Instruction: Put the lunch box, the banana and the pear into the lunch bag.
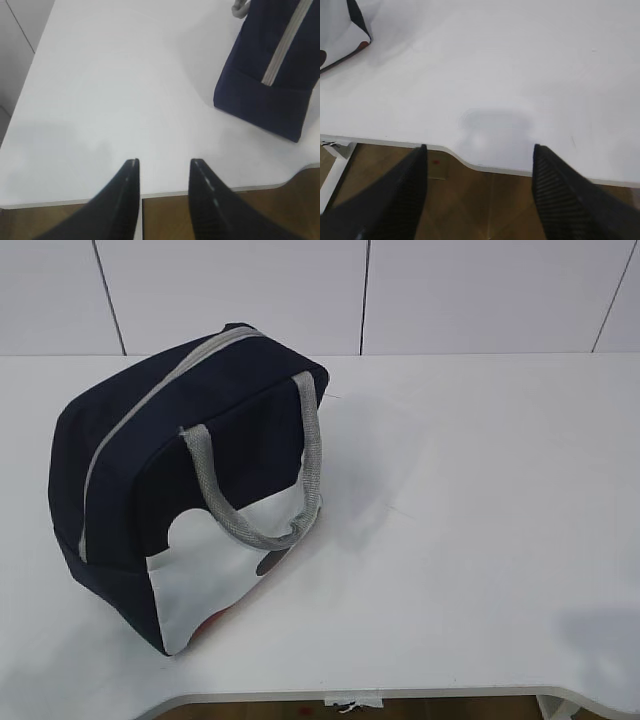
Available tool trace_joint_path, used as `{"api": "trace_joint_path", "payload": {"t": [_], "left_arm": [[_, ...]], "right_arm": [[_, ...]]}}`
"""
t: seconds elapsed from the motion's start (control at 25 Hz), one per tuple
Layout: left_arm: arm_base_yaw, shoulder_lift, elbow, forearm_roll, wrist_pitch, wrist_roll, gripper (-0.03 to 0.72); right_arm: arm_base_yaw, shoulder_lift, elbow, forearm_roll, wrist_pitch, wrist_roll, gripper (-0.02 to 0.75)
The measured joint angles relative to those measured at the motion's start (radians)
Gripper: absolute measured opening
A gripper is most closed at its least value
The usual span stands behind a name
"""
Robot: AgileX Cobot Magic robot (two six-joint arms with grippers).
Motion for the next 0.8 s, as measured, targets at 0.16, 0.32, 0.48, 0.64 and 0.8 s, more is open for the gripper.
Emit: {"api": "trace_joint_path", "payload": {"t": [0.16, 0.32, 0.48, 0.64, 0.8], "left_arm": [[0.035, 0.000, 0.000, 0.000, 0.000, -0.001, 0.253], [0.040, 0.000, 0.000, 0.000, 0.000, -0.001, 0.253], [0.040, 0.000, 0.000, 0.000, 0.000, -0.001, 0.253], [0.040, 0.000, 0.000, 0.000, 0.000, -0.001, 0.253], [0.040, 0.000, 0.000, 0.000, 0.000, -0.001, 0.253]], "right_arm": [[-0.032, 0.000, 0.000, 0.000, 0.000, 0.001, 0.508], [-0.032, 0.000, 0.000, 0.000, 0.000, 0.001, 0.508], [-0.032, 0.000, 0.000, 0.000, 0.000, 0.001, 0.508], [-0.032, 0.000, 0.000, 0.000, 0.000, 0.001, 0.508], [-0.032, 0.000, 0.000, 0.000, 0.000, 0.001, 0.508]]}}
